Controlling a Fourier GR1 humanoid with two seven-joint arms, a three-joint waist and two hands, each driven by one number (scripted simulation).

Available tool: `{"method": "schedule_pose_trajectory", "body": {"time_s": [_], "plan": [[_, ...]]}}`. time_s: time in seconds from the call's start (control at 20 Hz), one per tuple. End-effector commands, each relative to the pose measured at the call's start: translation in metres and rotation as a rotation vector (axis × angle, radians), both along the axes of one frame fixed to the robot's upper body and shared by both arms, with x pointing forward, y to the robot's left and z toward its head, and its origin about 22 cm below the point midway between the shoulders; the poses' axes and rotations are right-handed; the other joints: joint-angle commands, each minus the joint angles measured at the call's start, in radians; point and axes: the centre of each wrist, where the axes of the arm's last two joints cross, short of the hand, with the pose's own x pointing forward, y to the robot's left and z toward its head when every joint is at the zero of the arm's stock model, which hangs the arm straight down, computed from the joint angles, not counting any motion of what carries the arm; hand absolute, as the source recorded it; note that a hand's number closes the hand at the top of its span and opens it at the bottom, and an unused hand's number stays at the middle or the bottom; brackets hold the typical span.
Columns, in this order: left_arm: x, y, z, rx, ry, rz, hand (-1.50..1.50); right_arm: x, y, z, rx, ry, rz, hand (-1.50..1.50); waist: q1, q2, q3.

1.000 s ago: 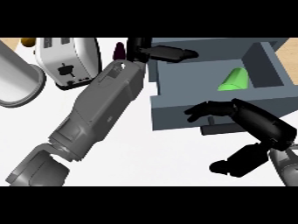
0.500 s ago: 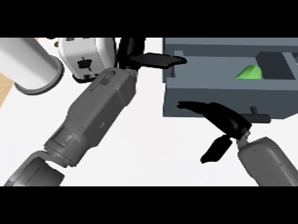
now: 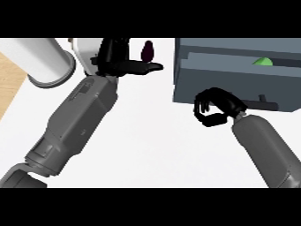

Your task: Pick up the cup, place it into the drawer and close the drawer

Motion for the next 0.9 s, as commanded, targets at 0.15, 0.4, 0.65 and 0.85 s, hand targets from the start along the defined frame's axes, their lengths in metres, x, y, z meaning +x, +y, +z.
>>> {"method": "schedule_pose_trajectory", "body": {"time_s": [0.15, 0.4, 0.65, 0.85], "plan": [[-0.006, 0.023, -0.005, -0.026, -0.004, -0.015, -1.50, 0.041, -0.046, 0.032, 0.117, -0.121, -0.143, 1.50, 0.048, 0.020, 0.006], [-0.004, 0.038, 0.003, -0.004, 0.005, -0.060, -1.50, 0.066, -0.064, 0.082, 0.142, -0.192, -0.257, 1.50, 0.080, 0.028, 0.006], [-0.010, 0.045, -0.006, -0.001, -0.005, -0.062, -1.50, 0.069, -0.075, 0.098, 0.194, -0.197, -0.285, 1.50, 0.105, 0.033, 0.005], [-0.015, 0.039, -0.012, -0.001, 0.004, -0.098, -1.50, 0.069, -0.081, 0.105, 0.206, -0.185, -0.285, 1.50, 0.111, 0.033, 0.005]]}}
